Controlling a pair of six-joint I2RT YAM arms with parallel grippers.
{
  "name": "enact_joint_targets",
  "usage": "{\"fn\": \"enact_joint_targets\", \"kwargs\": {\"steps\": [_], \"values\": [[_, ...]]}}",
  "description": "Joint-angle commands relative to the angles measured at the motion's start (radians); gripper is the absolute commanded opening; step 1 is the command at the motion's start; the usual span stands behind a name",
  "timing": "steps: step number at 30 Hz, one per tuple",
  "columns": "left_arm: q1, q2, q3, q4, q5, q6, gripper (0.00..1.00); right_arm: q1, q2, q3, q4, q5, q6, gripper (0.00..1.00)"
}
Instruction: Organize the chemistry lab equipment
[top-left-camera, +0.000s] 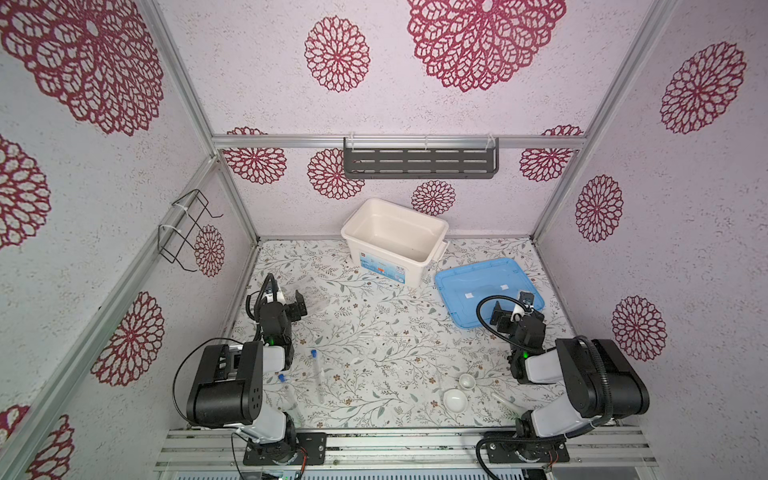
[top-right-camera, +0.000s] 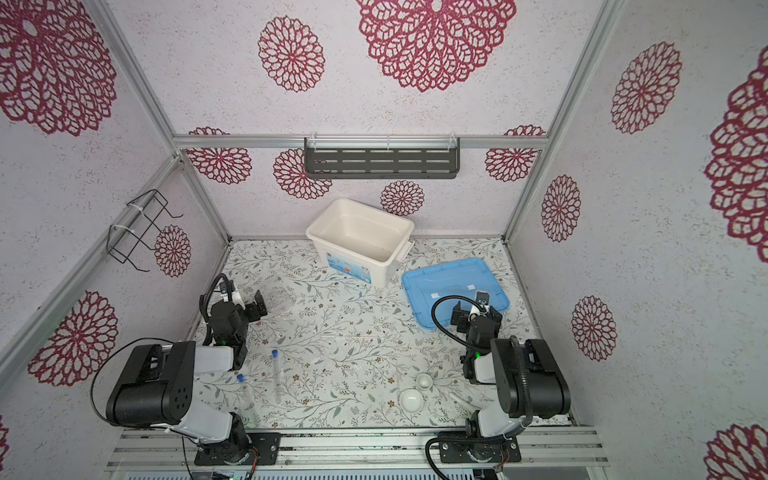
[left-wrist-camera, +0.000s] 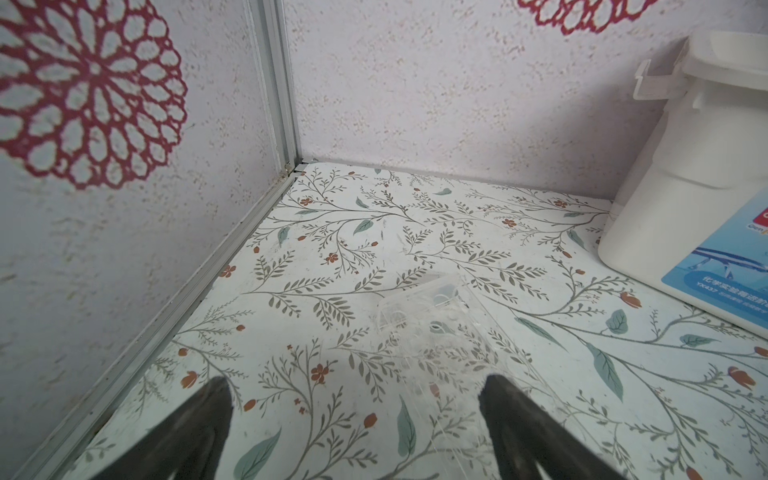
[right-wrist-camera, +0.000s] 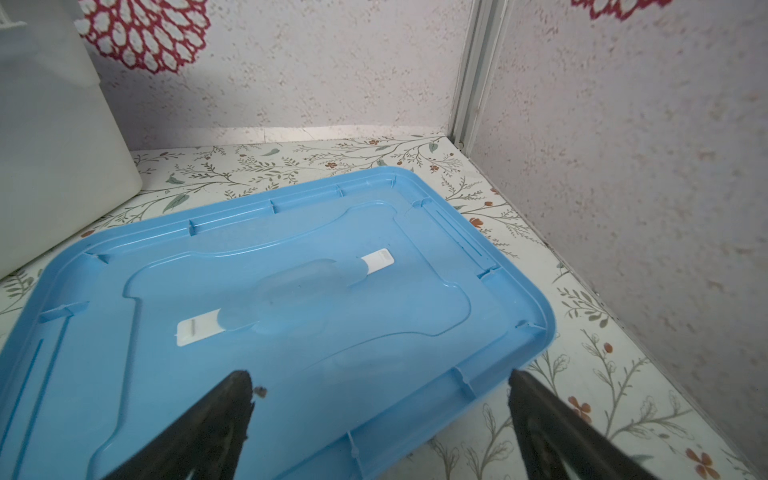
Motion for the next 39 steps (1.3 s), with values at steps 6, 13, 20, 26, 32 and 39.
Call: {"fn": "enact_joint_targets", "kwargs": {"steps": [6, 13, 20, 26, 32, 39], "values": [[-0.035, -0.016, -0.036, 0.105, -0.043, 0.040, 0.98, 0.006, -0.057, 0.012, -0.001, 0.023, 0.017, 0.99], [-0.149, -0.410, -0.062, -0.173, -0.257, 0.010, 0.97, 0.000, -0.313, 0.357, -0.874, 0.191, 0.255, 0.99], [-0.149, -0.627, 0.152, -0.658, -0.063, -0.013, 0.97, -0.017, -0.339, 0.455, -1.069, -0.073, 0.413, 0.99], [-0.143, -0.732, 0.295, -0.970, -0.085, -0.176, 0.97, 0.011, -0.300, 0.599, -1.350, -0.178, 0.494, 0.99], [-0.070, -0.764, 0.294, -1.131, -0.064, -0.452, 0.97, 0.225, -0.285, 0.689, -1.403, -0.190, 0.545, 0.94], [-0.082, -0.691, 0.340, -1.167, 0.118, -0.348, 0.97, 0.398, -0.121, 0.924, -1.476, -0.164, 0.813, 0.88]]}}
